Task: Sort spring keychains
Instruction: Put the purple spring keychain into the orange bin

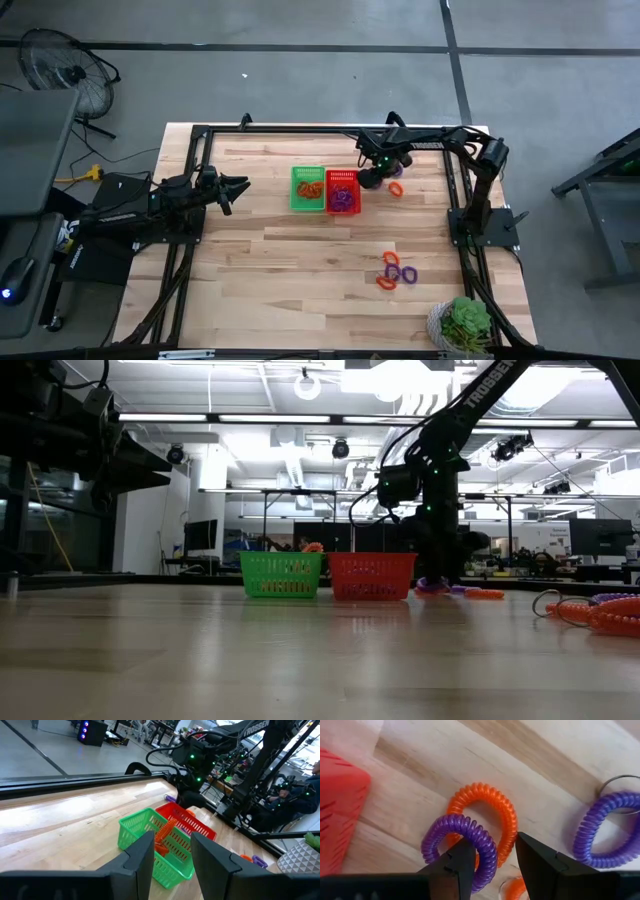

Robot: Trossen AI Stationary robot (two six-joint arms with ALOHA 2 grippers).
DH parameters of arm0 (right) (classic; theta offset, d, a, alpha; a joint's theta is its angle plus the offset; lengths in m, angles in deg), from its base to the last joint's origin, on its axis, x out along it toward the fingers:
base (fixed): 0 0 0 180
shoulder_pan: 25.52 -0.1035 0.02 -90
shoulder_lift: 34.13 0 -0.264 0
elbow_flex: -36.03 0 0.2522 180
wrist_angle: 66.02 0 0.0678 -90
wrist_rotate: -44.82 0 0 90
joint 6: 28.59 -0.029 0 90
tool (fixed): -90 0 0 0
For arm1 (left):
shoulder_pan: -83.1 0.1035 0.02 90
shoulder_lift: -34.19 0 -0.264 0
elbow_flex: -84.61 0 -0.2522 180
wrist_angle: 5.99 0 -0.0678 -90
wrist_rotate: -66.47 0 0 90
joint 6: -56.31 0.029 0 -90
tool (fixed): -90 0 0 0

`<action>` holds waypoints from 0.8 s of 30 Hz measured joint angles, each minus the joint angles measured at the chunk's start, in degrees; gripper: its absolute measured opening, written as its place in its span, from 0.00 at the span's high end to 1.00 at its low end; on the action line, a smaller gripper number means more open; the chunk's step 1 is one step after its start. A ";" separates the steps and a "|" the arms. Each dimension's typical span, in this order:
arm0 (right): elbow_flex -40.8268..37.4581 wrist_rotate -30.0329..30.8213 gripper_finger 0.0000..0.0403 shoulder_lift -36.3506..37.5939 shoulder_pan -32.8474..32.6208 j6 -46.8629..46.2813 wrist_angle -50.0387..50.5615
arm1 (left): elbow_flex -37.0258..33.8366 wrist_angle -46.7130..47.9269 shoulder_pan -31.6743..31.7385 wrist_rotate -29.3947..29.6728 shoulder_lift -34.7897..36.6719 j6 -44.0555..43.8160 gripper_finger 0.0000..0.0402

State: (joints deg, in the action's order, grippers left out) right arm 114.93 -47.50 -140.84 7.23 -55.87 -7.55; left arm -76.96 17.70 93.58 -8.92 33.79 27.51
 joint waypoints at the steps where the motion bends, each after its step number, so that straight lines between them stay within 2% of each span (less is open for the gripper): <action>1: 0.00 -0.19 0.67 0.00 -0.01 -0.49 0.01 | -0.02 0.00 0.00 0.00 0.01 -0.01 0.69; 24: -0.34 2.36 0.67 3.15 -0.01 -1.88 0.22 | 0.00 0.00 0.00 0.00 0.02 0.00 0.69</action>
State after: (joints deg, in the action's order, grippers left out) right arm 114.59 -45.14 -137.70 7.21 -57.76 -7.33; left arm -76.96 17.70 93.57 -8.92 33.80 27.51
